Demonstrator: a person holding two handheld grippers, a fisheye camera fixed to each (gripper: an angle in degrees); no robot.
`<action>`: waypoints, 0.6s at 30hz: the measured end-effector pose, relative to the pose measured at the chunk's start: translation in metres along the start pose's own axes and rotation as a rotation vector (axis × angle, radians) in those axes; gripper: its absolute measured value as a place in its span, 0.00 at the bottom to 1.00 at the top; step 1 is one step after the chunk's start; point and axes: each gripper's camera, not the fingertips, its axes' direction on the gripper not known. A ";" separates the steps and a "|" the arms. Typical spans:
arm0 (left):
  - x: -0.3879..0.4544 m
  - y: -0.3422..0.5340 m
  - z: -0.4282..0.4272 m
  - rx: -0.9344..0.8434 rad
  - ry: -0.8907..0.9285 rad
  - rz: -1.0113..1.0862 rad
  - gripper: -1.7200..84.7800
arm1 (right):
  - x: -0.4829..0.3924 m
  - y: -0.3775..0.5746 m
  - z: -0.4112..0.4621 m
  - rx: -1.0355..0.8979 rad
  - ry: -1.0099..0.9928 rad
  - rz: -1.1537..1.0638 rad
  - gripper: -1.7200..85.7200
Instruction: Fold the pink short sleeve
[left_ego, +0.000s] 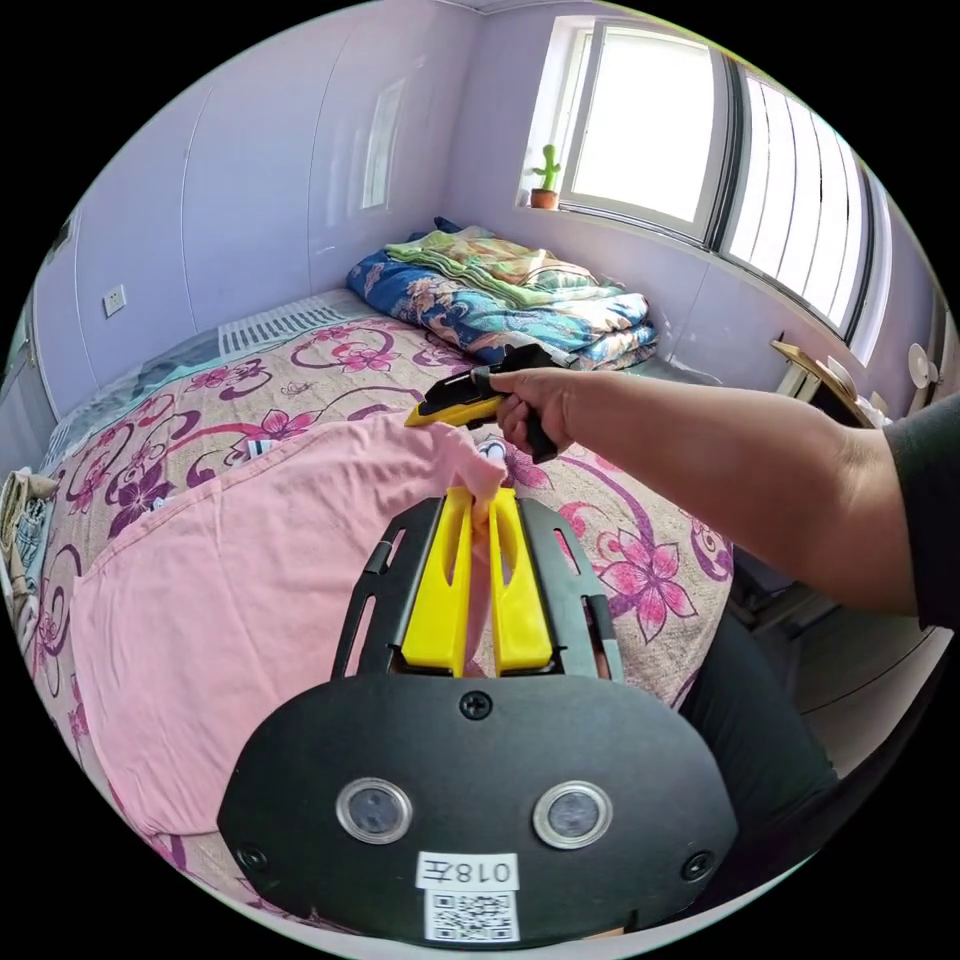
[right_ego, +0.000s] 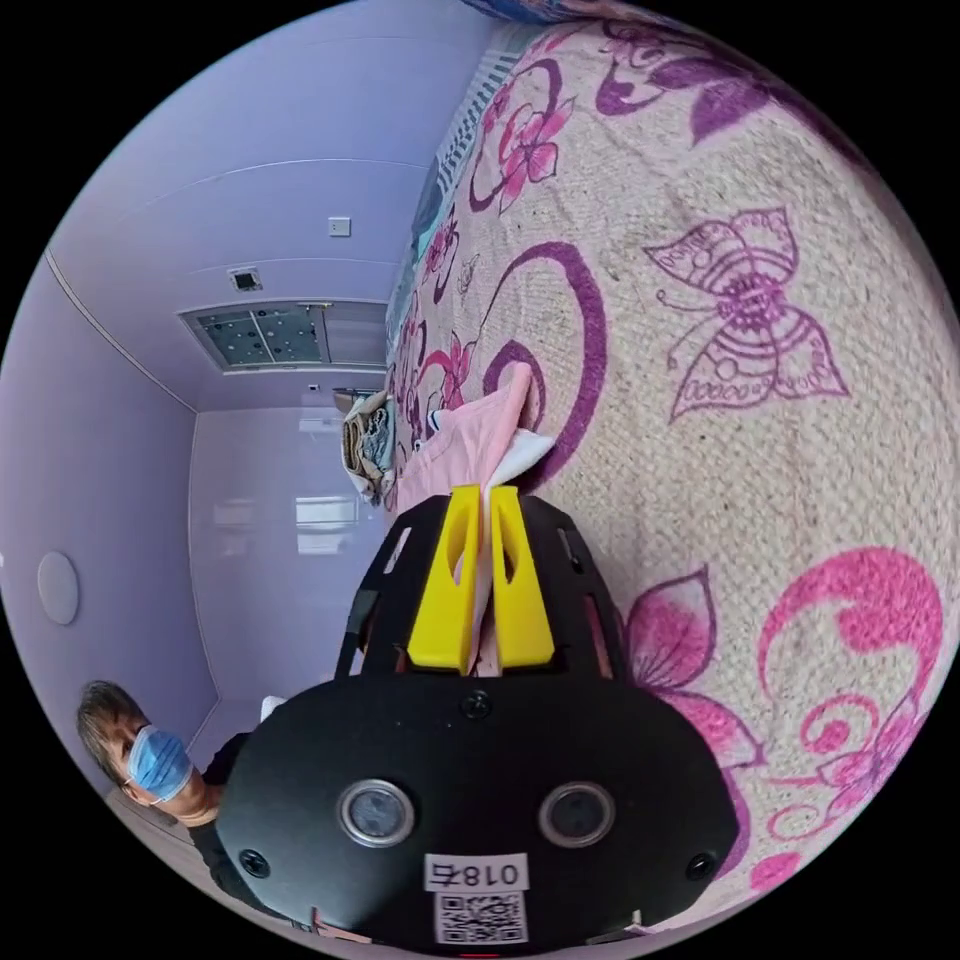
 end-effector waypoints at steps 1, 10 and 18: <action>-0.004 0.007 0.000 0.011 0.002 -0.014 0.02 | -0.018 -0.003 0.007 0.009 0.031 -0.021 0.04; -0.126 0.179 -0.046 0.383 0.095 -0.478 0.02 | -0.242 -0.022 0.165 -0.133 0.208 -0.388 0.03; -0.254 0.407 -0.035 0.539 0.041 -1.040 0.01 | -0.348 -0.028 0.461 -0.436 0.464 -0.514 0.03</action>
